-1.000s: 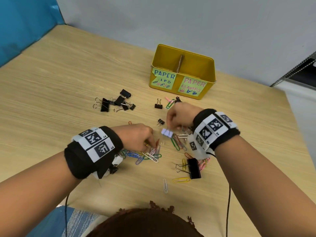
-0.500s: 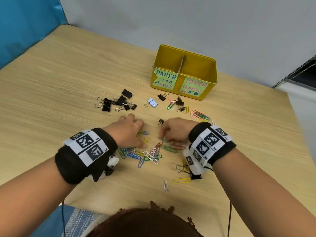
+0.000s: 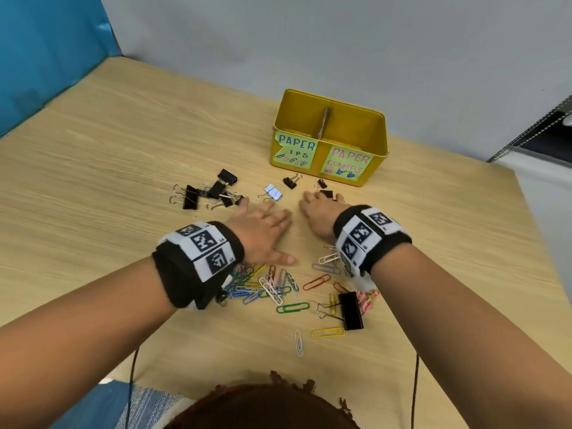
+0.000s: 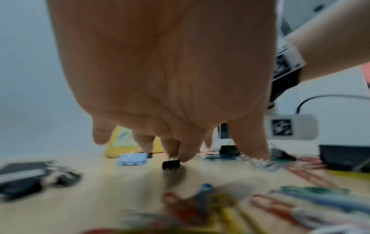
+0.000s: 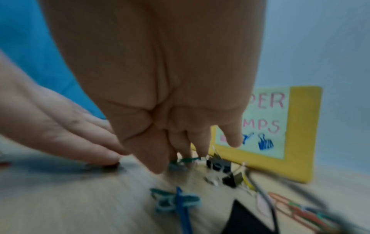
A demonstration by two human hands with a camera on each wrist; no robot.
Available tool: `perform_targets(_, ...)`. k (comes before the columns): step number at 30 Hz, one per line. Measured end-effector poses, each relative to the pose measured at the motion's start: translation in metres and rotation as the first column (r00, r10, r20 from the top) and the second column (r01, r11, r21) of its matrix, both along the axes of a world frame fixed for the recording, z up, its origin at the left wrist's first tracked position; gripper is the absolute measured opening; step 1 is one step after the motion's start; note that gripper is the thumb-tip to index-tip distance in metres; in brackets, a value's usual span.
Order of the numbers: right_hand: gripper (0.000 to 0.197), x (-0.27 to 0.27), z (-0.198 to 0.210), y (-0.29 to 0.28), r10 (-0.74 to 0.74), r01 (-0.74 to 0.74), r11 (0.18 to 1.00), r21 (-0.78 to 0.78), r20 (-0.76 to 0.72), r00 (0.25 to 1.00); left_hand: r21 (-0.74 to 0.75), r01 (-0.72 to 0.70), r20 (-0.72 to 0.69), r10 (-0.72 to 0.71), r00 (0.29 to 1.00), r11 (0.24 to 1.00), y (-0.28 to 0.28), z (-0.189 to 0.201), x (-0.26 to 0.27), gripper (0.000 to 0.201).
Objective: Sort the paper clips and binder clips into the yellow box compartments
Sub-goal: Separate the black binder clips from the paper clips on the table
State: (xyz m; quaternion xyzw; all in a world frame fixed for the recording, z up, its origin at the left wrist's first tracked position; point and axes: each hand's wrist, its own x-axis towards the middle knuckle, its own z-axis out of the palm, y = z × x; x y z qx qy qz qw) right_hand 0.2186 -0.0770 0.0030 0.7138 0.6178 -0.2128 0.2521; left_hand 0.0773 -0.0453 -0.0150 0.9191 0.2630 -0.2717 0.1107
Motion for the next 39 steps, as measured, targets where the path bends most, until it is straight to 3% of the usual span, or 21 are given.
perform_targets(3,0.056,-0.003,0.011,-0.023,0.081,-0.093,0.992,-0.088,-0.13,0.988,0.115,-0.06,-0.041,0.065,0.997,0.991,0.02,-0.001,-0.012,0.089)
perform_targets(5,0.053,-0.002,0.017,-0.034,0.043,-0.068,0.995,-0.076,-0.294,0.955,0.154,-0.084,0.004,0.084,0.996,0.985,0.027,0.001,-0.012,0.087)
perform_targets(8,0.041,0.017,0.022,-0.034,-0.203,0.292,0.95,0.112,-0.49,0.848,0.115,-0.1,0.191,0.077,0.979,0.988,0.027,0.005,0.005,0.077)
perform_targets(10,0.039,0.037,0.022,-0.031,-0.295,0.419,0.876,0.239,-0.421,0.858,0.065,-0.049,0.253,0.031,0.967,0.997,0.023,0.004,0.021,0.072)
perform_targets(13,0.046,0.054,0.018,-0.03,-0.337,0.396,0.89,0.226,-0.258,0.905,0.013,0.067,0.246,-0.068,0.967,0.998,0.016,-0.004,0.047,0.071)
perform_targets(16,0.047,0.059,0.01,-0.029,-0.345,0.404,0.893,0.197,-0.276,0.897,0.011,0.126,0.213,-0.125,0.969,0.992,0.015,-0.008,0.075,0.075)
perform_targets(20,0.042,0.066,-0.004,-0.026,-0.407,0.455,0.816,0.356,-0.206,0.89,0.026,0.141,0.138,-0.143,0.98,0.99,0.022,-0.008,0.093,0.077)
perform_targets(24,0.063,0.064,-0.008,-0.029,-0.295,0.325,0.934,0.149,-0.193,0.936,0.063,0.06,0.068,-0.064,0.996,0.996,0.035,-0.011,0.087,0.083)
perform_targets(28,0.05,0.052,-0.002,-0.024,-0.179,0.184,0.982,0.048,-0.095,0.979,0.137,0.001,0.07,-0.011,0.998,0.991,0.04,-0.007,0.076,0.077)
perform_targets(31,0.053,0.041,0.002,-0.027,-0.153,0.153,0.988,-0.023,-0.278,0.948,0.094,-0.011,0.18,-0.007,0.984,0.995,0.038,0.002,0.071,0.068)
perform_targets(34,0.049,0.048,0.009,-0.035,-0.261,0.321,0.945,0.055,-0.46,0.848,0.059,0.047,0.22,-0.059,0.974,0.997,0.033,0.005,0.074,0.069)
perform_targets(36,0.041,0.059,0.01,-0.035,-0.302,0.384,0.909,0.166,-0.374,0.877,0.066,0.105,0.178,-0.115,0.977,0.992,0.029,0.003,0.081,0.075)
perform_targets(39,0.041,0.069,0.007,-0.025,-0.327,0.35,0.921,0.171,-0.148,0.933,0.152,0.2,0.106,-0.218,0.97,0.968,0.022,0.002,0.1,0.073)
